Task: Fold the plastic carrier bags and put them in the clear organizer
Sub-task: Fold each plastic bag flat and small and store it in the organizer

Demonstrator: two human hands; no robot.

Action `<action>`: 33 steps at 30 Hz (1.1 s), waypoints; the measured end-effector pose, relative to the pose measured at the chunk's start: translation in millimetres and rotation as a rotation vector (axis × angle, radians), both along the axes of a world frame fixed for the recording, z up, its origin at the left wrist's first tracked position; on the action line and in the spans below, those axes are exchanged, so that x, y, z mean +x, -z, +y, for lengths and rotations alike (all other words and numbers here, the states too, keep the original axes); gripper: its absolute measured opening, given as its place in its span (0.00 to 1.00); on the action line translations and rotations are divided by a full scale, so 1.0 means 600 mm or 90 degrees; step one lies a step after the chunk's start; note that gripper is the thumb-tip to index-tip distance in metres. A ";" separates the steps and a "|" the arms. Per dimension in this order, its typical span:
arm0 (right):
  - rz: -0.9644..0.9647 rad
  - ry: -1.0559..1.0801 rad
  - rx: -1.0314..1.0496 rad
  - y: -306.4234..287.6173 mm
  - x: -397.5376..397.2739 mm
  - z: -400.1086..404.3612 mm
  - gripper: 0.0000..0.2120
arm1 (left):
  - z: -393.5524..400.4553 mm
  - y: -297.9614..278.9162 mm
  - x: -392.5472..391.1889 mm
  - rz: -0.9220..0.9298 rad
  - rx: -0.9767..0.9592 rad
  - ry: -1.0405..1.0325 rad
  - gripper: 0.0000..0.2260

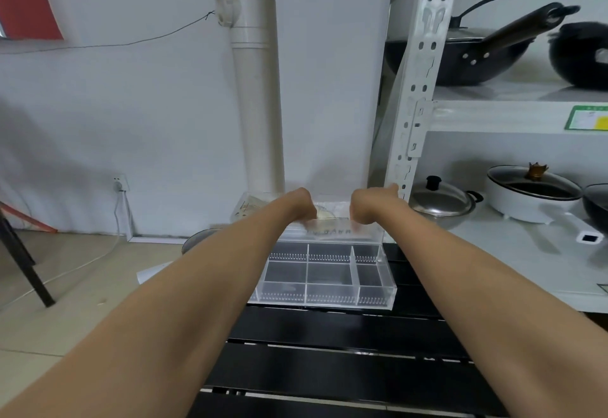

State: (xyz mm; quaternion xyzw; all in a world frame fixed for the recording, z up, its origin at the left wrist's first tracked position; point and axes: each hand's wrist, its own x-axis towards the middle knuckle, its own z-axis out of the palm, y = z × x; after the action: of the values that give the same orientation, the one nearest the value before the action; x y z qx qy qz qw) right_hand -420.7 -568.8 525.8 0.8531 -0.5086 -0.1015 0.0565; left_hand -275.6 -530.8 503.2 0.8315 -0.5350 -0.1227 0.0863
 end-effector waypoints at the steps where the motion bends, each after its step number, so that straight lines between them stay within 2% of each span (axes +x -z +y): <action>1: 0.001 0.000 0.000 -0.004 0.000 0.000 0.05 | -0.002 0.004 -0.001 -0.008 -0.010 0.006 0.16; 3: -0.015 -0.011 -0.014 -0.009 0.000 -0.002 0.04 | -0.005 0.006 -0.001 -0.019 -0.048 0.020 0.14; 6: -0.116 -0.027 -0.032 -0.007 0.008 -0.006 0.11 | -0.003 0.000 -0.002 -0.025 -0.099 0.050 0.09; 9: -0.139 -0.040 0.036 -0.001 0.020 0.001 0.07 | -0.004 0.005 -0.003 -0.002 -0.092 0.096 0.12; 11: -0.126 -0.036 0.065 0.009 0.022 -0.002 0.15 | -0.005 0.011 -0.006 0.003 -0.071 0.104 0.13; 12: -0.115 -0.032 0.073 0.010 0.021 -0.001 0.15 | -0.005 0.012 -0.008 0.005 -0.065 0.106 0.15; 15: -0.087 -0.023 0.067 0.012 0.020 0.000 0.07 | 0.001 0.006 -0.014 0.009 -0.057 0.109 0.16; 20: -0.070 -0.011 0.071 0.004 0.025 0.009 0.04 | 0.014 0.000 -0.022 0.051 -0.063 0.115 0.09; 22: -0.078 -0.015 0.060 0.001 0.023 0.013 0.04 | 0.023 -0.003 -0.023 0.070 -0.083 0.115 0.11; 24: -0.106 -0.025 0.026 0.001 0.018 0.020 0.05 | 0.035 -0.009 -0.022 0.073 -0.126 0.118 0.18; 26: -0.148 -0.042 -0.029 0.001 0.014 0.030 0.06 | 0.053 -0.016 -0.020 0.082 -0.176 0.116 0.21; 33: -0.172 -0.035 -0.061 0.000 0.006 0.088 0.15 | 0.122 -0.024 -0.013 0.108 -0.272 0.111 0.20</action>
State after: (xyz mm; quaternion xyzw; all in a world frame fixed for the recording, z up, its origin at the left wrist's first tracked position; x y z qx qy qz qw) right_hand -417.3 -516.1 525.7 0.8689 -0.4924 0.0403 0.0313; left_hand -283.2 -457.7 517.8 0.7317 -0.6093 -0.0831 0.2938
